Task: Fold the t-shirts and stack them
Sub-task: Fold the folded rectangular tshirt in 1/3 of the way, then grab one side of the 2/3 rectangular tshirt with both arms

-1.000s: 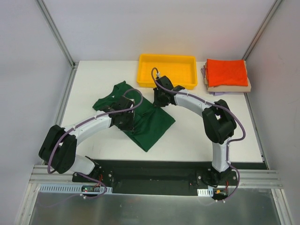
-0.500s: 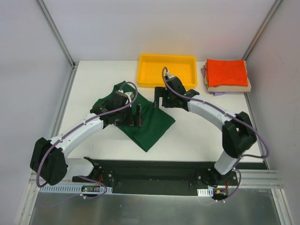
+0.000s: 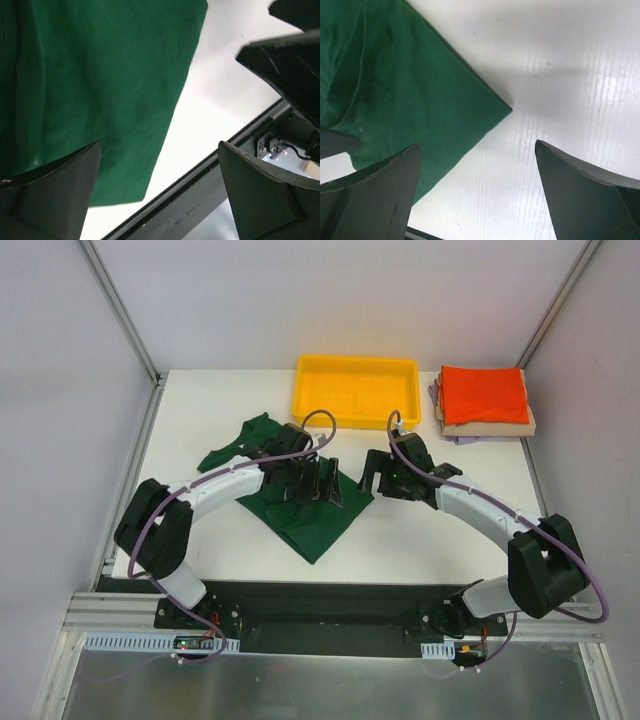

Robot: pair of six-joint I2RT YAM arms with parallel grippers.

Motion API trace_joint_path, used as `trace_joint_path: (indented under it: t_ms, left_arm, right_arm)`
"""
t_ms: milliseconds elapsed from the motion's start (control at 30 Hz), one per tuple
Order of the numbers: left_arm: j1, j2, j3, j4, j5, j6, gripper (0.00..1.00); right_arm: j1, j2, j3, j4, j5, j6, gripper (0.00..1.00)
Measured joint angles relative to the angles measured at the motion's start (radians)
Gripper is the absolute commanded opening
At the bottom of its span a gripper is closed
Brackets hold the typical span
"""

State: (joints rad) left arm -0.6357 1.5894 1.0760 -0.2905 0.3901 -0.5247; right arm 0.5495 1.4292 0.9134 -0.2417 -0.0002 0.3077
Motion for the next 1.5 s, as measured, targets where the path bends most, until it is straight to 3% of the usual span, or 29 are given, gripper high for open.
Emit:
trace_joint_path:
  t_ms: [133,300,600,733,867,1033,1067,1200,1300,1500]
  left_arm:
    - [0.001,0.088,0.049,0.009,-0.01,0.002,0.99]
    - [0.025,0.15,0.09,-0.027,-0.138,0.037,0.99]
    - [0.262,0.209,0.191,-0.101,-0.357,0.066,0.99]
    - [0.279,0.145,0.171,-0.13,-0.4,0.068,0.99]
    - [0.19,-0.066,0.084,-0.142,-0.404,0.082,0.99]
    - [-0.09,-0.291,-0.029,-0.106,-0.346,0.126,0.95]
    - [-0.143,-0.306,-0.056,-0.1,-0.325,0.129,0.9]
    - [-0.302,-0.251,-0.133,-0.097,-0.274,0.134,0.77]
    - [-0.387,-0.141,-0.149,-0.095,-0.26,0.135,0.66]
    - [-0.41,-0.054,-0.166,-0.099,-0.281,0.14,0.56]
  right_arm:
    - [-0.02,-0.034,-0.034,0.004,-0.011,0.006,0.96]
    - [-0.027,-0.051,-0.048,0.008,-0.015,0.006,0.96]
    - [-0.06,-0.173,-0.112,-0.002,0.014,0.006,0.96]
    - [-0.078,-0.224,-0.135,-0.001,0.014,0.016,0.96]
    - [-0.084,-0.228,-0.143,0.008,-0.018,0.035,0.96]
    - [-0.086,-0.168,-0.142,0.03,-0.08,0.07,0.98]
    - [-0.087,-0.143,-0.141,0.03,-0.093,0.08,0.98]
    - [-0.088,-0.066,-0.137,0.035,-0.132,0.113,0.99]
    - [-0.088,-0.02,-0.135,0.048,-0.163,0.137,0.94]
    - [-0.088,0.05,-0.123,0.087,-0.215,0.167,0.93]
